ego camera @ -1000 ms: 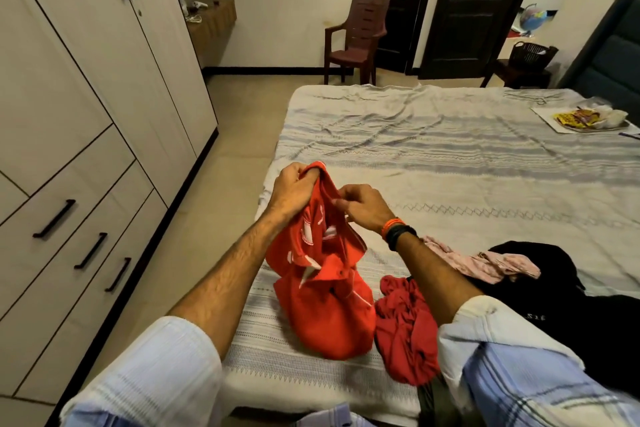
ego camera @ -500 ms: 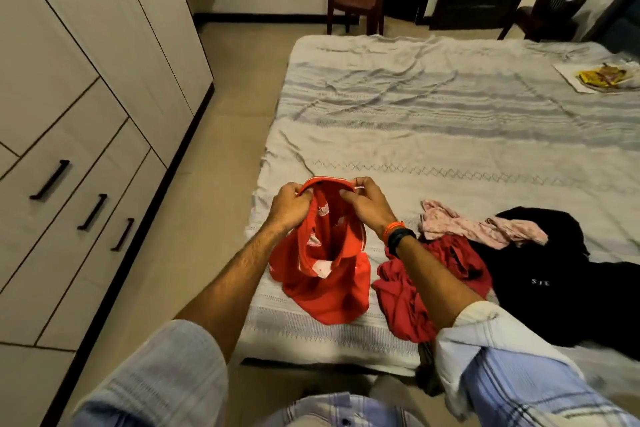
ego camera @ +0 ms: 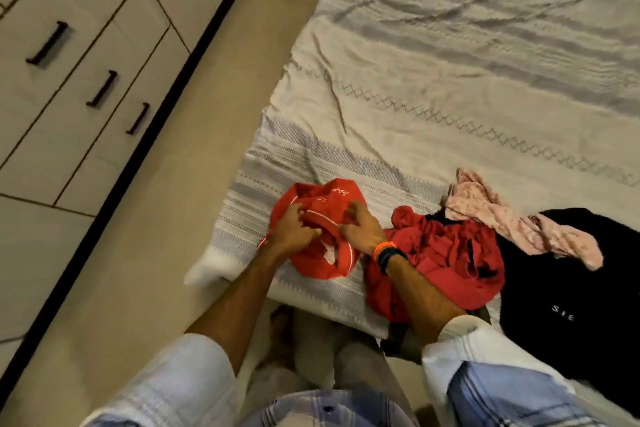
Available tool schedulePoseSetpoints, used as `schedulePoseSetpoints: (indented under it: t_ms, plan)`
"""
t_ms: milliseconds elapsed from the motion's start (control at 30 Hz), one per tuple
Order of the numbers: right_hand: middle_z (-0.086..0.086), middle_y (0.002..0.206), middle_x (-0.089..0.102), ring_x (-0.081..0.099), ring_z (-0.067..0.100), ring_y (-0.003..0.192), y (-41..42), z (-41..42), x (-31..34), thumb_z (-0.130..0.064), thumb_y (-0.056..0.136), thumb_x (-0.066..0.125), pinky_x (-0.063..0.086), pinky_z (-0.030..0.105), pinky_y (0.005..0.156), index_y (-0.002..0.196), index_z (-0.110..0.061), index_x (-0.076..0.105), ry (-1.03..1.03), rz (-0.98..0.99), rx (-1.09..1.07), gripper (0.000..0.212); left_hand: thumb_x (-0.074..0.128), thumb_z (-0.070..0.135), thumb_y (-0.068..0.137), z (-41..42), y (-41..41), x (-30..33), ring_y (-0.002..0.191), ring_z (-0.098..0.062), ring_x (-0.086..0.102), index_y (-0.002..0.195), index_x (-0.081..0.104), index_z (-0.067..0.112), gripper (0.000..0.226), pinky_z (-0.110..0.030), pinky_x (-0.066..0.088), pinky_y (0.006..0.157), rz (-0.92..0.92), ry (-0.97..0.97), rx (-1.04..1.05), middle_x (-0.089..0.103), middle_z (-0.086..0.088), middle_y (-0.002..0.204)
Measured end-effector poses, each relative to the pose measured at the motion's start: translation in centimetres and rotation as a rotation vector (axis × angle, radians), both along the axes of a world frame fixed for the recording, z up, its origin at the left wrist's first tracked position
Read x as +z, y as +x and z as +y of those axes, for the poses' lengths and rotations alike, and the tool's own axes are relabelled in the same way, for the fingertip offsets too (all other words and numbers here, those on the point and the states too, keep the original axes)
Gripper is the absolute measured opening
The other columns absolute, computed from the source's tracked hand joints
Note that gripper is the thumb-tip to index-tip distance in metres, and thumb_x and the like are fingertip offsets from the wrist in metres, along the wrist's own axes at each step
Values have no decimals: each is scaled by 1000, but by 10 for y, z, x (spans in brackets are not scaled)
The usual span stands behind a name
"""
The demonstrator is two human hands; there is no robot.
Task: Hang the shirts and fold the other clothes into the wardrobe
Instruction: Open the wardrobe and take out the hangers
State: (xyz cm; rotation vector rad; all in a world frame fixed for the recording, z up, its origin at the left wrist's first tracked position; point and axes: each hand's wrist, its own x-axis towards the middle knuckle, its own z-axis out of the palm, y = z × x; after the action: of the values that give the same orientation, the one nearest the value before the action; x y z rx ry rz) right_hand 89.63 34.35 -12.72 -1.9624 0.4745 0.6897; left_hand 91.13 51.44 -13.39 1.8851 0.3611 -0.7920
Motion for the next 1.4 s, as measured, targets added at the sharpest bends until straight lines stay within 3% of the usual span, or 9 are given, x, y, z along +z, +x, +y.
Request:
schedulePoseSetpoints:
  t_ms: [167,300,400,467,533,667,867,1067,1400]
  plan:
    - [5,121,64,61,18,109,17,-5,3,-8,85,70,45,24,94,131,-11,54,-6,-73,47,48,74,8,84,-5,-3,25,124,-25,54,140,45,6,63,-40,47,103,26,29,140,54,-11,135]
    - [-5,96,73,67,7,87,41,12,29,-15,76,71,54,23,86,100,-23,64,6,-201,114,27,75,11,83,7,5,40,112,-20,60,128,54,9,49,-44,54,95,-40,20,289,62,-7,123]
    - [-2,96,70,62,1,78,55,30,47,-9,80,70,46,2,63,105,-14,64,55,-237,203,26,74,11,82,21,8,50,108,-19,62,120,58,12,41,-39,56,90,-140,55,370,64,-6,118]
    - [5,100,72,65,9,80,65,56,63,-6,85,67,49,7,64,110,-9,65,81,-300,300,26,73,9,82,41,5,65,108,-20,62,119,60,12,40,-39,54,93,-193,88,451,65,-7,118]
    - [6,99,73,69,18,85,75,86,79,-7,84,68,58,26,75,108,-11,66,117,-348,379,25,73,9,83,66,4,79,109,-22,63,121,60,10,40,-40,53,94,-242,129,534,65,-7,119]
    - [6,93,74,71,22,82,85,171,114,-8,84,68,58,37,80,99,-16,67,197,-468,520,16,74,11,83,144,-11,115,104,-22,63,118,62,8,37,-36,53,91,-347,194,758,67,-6,115]
    - [1,83,68,56,-2,57,86,322,170,-3,85,63,49,12,64,101,-8,66,318,-532,682,17,74,10,83,286,-38,172,104,-23,66,104,60,16,26,-39,52,98,-487,198,1012,66,-4,107]
    - [-4,84,71,64,4,69,59,497,224,-8,84,69,56,25,75,90,-26,64,443,-586,789,20,74,12,83,440,-89,231,101,-16,65,104,61,19,26,-34,51,98,-586,345,1118,67,2,106]
    - [-4,91,72,69,11,83,-8,743,286,-12,84,69,59,27,78,102,-18,68,543,-630,994,19,73,14,86,659,-188,296,100,-16,64,116,62,15,32,-36,53,96,-627,491,1378,66,2,112]
